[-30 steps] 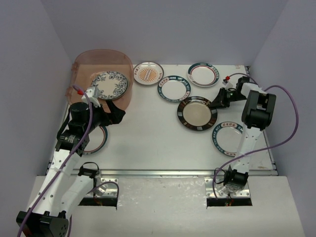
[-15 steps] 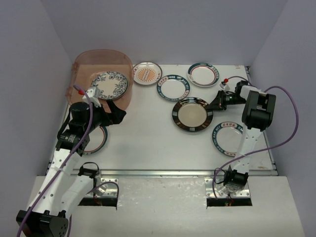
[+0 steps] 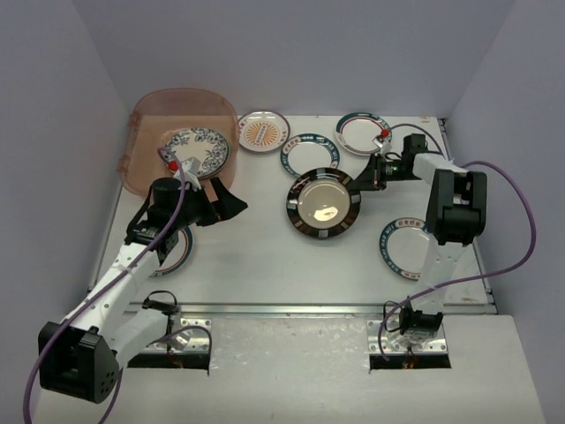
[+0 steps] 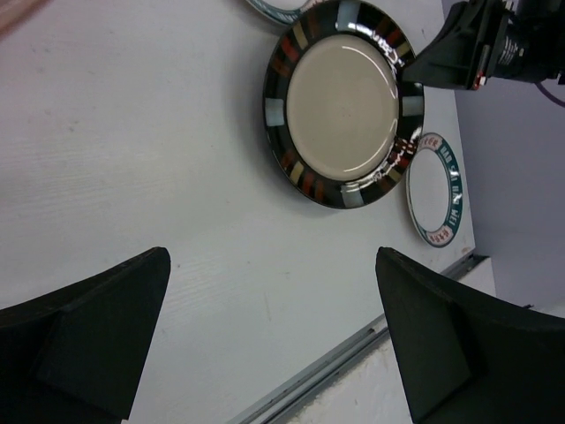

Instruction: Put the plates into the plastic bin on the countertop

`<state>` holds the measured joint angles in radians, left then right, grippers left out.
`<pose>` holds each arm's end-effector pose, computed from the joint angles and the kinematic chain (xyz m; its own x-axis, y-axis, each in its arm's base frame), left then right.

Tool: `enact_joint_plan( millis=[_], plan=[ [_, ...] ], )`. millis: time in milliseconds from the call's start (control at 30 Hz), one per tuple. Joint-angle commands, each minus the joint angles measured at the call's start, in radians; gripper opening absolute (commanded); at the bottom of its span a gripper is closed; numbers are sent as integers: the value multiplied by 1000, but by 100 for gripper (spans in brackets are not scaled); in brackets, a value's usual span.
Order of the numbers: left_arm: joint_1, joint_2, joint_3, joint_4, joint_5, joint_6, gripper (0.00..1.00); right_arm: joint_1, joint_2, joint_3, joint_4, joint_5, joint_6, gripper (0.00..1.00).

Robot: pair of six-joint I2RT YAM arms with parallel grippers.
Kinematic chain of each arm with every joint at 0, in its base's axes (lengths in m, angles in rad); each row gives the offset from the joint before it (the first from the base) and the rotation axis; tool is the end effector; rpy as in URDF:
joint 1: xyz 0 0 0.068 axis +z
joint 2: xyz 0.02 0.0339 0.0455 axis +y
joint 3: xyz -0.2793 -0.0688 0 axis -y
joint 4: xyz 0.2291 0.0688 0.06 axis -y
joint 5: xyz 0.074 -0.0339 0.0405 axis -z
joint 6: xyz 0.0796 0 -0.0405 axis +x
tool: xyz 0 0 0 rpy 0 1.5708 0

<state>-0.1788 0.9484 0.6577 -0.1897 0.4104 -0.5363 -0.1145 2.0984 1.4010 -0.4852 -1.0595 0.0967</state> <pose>0.2150 -0.0711 0.2643 -0.6522 -0.3583 -0.6681 0.2071 0.7636 -0.6116 0.4227 0.0213 0.1491 -0.9415 0.1558 -0.2988 -0.1820 0.5112 0.8400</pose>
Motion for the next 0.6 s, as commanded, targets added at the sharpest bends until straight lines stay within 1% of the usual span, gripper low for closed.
enact_joint_plan(
  millis=[0, 33, 133, 200, 233, 267, 367, 400, 500, 567],
  plan=[
    [-60, 81, -6, 171, 23, -72, 100, 81, -91, -14, 199, -239, 207, 0],
    [-67, 115, -7, 173, 25, -75, 100, 105, -94, -42, 304, -257, 295, 0],
    [-77, 134, -19, 238, 22, -84, 100, 128, -122, -136, 609, -298, 539, 0],
    [-80, 142, -24, 262, 22, -88, 100, 163, -148, -226, 882, -329, 739, 0],
    [-80, 147, -24, 267, 24, -88, 100, 173, -143, -285, 1154, -349, 939, 0],
    [-80, 156, -23, 272, 28, -89, 100, 184, -125, -312, 1566, -372, 1247, 0],
    [-82, 183, -34, 322, 80, -96, 98, 232, -16, -269, 2095, -374, 1701, 0],
    [-83, 191, -38, 337, 91, -101, 97, 252, 13, -248, 2182, -377, 1791, 0],
    [-88, 222, -40, 360, 97, -107, 89, 321, 29, -241, 2185, -395, 1775, 0],
    [-94, 239, -37, 360, 100, -106, 81, 334, 32, -244, 2185, -376, 1778, 0]
  ],
)
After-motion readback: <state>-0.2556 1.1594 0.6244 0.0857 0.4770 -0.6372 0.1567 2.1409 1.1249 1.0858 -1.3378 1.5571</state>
